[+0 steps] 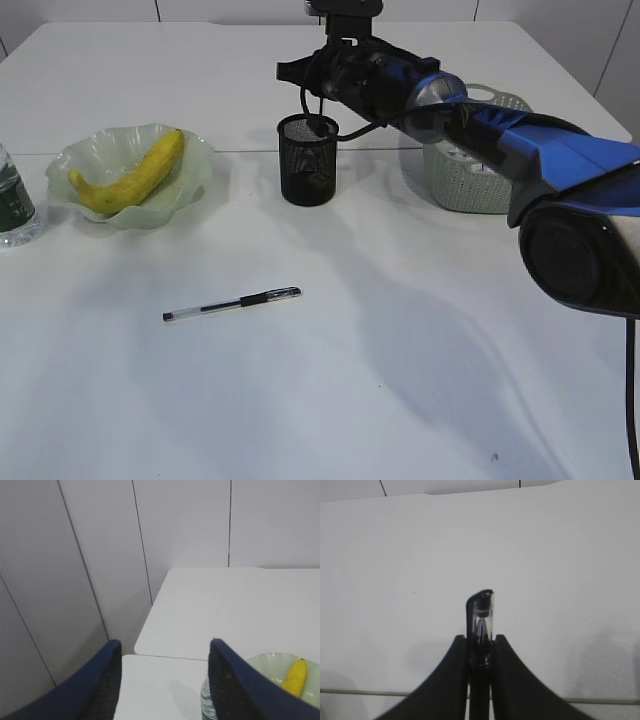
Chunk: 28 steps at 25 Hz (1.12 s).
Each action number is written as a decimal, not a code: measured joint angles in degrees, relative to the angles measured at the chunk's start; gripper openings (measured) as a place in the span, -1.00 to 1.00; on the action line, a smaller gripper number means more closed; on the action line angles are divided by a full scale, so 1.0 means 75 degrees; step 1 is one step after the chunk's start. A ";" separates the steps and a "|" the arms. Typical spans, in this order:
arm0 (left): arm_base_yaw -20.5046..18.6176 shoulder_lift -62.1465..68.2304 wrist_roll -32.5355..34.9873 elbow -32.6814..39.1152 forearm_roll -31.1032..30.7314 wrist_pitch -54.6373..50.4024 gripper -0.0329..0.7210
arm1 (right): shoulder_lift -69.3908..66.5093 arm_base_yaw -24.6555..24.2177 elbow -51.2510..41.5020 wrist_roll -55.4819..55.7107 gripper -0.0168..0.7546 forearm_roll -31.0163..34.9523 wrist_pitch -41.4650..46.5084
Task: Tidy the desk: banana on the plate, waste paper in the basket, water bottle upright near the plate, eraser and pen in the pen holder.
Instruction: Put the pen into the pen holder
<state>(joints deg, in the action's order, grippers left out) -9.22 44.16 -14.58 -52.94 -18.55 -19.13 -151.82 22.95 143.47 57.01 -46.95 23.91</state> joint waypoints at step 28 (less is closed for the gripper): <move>0.0000 0.0000 0.0000 0.0000 0.0000 0.0000 0.12 | 0.0000 0.0000 0.0000 0.0000 -0.66 0.0000 -0.0058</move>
<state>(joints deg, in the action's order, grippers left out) -9.22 44.16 -14.58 -52.94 -18.55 -19.13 -151.82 22.95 143.47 57.01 -46.95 23.48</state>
